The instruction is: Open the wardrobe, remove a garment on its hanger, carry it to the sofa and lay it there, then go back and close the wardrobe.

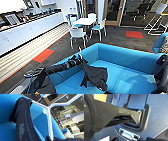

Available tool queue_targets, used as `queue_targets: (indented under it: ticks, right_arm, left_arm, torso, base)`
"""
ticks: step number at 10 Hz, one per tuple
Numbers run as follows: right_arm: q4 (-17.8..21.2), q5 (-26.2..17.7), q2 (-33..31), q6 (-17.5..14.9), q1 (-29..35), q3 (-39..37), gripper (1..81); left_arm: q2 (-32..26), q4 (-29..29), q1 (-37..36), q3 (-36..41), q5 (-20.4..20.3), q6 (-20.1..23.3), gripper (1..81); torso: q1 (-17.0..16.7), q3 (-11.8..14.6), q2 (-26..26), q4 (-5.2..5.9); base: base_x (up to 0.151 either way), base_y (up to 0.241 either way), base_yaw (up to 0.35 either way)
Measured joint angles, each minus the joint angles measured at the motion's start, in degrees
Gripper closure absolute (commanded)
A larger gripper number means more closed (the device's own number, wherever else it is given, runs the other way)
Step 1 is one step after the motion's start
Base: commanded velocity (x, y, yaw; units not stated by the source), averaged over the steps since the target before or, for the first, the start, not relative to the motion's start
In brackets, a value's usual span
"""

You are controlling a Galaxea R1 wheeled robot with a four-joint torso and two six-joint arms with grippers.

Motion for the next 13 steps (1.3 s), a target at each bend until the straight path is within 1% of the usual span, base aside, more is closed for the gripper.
queue_targets:
  ticks: [3, 10, 12, 13]
  right_arm:
    - [0.0, -0.1, 0.0, 0.0, -0.3, 0.0, 1.0]
    - [0.0, -0.2, 0.0, 0.0, -0.3, 0.0, 1.0]
    - [-0.1, -0.2, 0.0, 0.0, -0.3, 0.0, 1.0]
    - [0.0, -0.2, 0.0, 0.0, -0.3, 0.0, 1.0]
  left_arm:
    - [-1.7, 0.7, 2.6, -2.5, -0.1, 0.0, 81.1]
    - [-12.6, 0.7, 10.1, -6.3, -1.8, 0.2, 81.1]
    - [-14.1, 0.7, 11.7, -6.3, -2.6, 0.2, 81.1]
    - [-14.1, 1.0, 12.8, -5.9, -3.9, 0.4, 1.0]
  torso:
    - [0.0, 0.0, 0.0, -0.02]
    - [0.0, 0.0, 0.0, -0.02]
    - [0.0, 0.0, 0.0, -0.02]
    - [0.0, 0.0, 0.0, -0.02]
  base:
    - [0.000, 0.000, 0.000]
    - [0.000, 0.000, 0.000]
    - [0.000, 0.000, 0.000]
    - [0.000, 0.000, 0.000]
